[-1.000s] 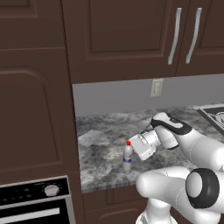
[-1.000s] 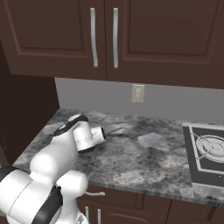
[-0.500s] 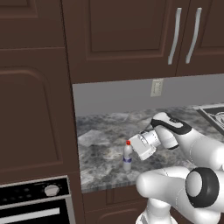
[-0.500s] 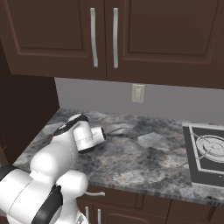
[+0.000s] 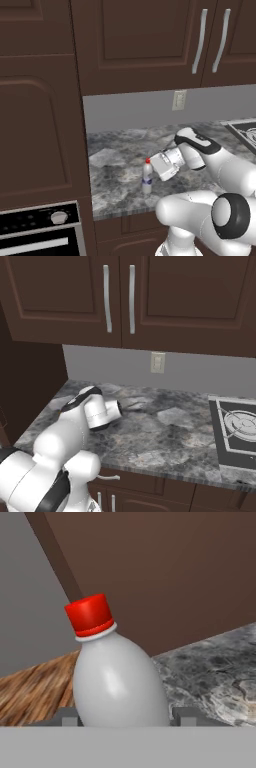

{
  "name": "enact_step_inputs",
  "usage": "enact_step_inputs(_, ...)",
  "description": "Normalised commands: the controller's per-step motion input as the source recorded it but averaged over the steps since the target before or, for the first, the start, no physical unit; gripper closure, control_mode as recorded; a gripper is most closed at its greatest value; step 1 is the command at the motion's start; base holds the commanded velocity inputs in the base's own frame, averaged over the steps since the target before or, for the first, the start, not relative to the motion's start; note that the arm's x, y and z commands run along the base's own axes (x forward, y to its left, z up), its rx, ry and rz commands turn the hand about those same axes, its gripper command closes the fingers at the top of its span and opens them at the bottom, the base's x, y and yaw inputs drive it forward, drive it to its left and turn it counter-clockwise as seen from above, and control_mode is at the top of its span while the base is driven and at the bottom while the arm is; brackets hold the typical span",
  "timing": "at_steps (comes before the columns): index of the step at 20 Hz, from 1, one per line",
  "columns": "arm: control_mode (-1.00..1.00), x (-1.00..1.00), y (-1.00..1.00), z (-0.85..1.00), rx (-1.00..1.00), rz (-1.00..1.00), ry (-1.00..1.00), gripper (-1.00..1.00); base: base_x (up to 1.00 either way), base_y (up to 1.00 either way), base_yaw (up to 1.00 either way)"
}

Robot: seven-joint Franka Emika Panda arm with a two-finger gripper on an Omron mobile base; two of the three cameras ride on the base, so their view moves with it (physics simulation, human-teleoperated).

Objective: Place the drinks on the dining counter in a tight cluster.

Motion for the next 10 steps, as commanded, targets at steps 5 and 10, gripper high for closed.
enact_step_inputs(5,-1.0,-0.11,-0.16,0.19,-0.04,-0.24,0.05,1.0,0.0,0.0,0.0)
enact_step_inputs(10,-1.0,-0.02,-0.2,0.26,-0.05,-0.2,0.03,1.0,0.0,0.0,0.0)
